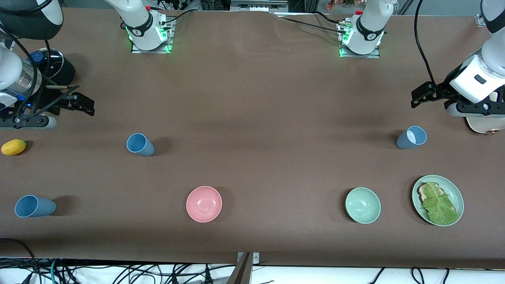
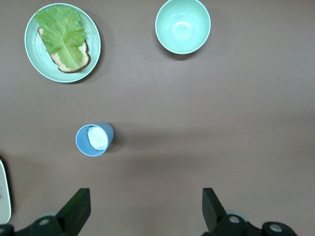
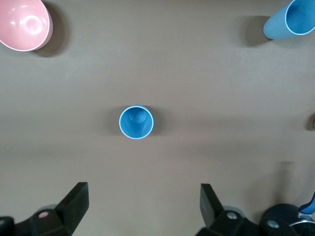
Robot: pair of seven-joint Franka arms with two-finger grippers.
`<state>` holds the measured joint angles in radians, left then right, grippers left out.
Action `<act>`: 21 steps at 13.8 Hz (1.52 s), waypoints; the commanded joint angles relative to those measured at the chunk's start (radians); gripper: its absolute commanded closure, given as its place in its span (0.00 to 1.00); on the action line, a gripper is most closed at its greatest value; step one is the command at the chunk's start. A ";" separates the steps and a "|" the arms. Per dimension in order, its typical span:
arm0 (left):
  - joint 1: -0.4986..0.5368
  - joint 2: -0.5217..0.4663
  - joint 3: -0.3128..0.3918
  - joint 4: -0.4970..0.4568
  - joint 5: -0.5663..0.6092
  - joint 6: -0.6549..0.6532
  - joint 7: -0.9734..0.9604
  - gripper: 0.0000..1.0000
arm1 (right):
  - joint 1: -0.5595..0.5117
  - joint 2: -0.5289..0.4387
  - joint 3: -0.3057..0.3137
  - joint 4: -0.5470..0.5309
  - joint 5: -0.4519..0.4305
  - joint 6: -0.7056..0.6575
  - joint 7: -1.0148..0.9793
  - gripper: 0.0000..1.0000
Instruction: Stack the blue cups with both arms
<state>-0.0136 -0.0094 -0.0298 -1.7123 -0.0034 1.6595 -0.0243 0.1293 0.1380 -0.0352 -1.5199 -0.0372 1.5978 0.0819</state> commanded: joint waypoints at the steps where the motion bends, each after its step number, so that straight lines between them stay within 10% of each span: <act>1: -0.003 0.000 0.002 0.016 0.017 -0.021 0.007 0.00 | 0.000 0.009 0.001 0.023 0.011 -0.007 0.010 0.00; 21: 0.011 0.000 0.002 0.016 0.016 -0.047 0.010 0.00 | 0.001 0.009 0.001 0.023 0.013 -0.009 0.012 0.00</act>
<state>-0.0046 -0.0091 -0.0270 -1.7123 -0.0034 1.6329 -0.0243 0.1295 0.1381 -0.0352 -1.5199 -0.0368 1.5978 0.0821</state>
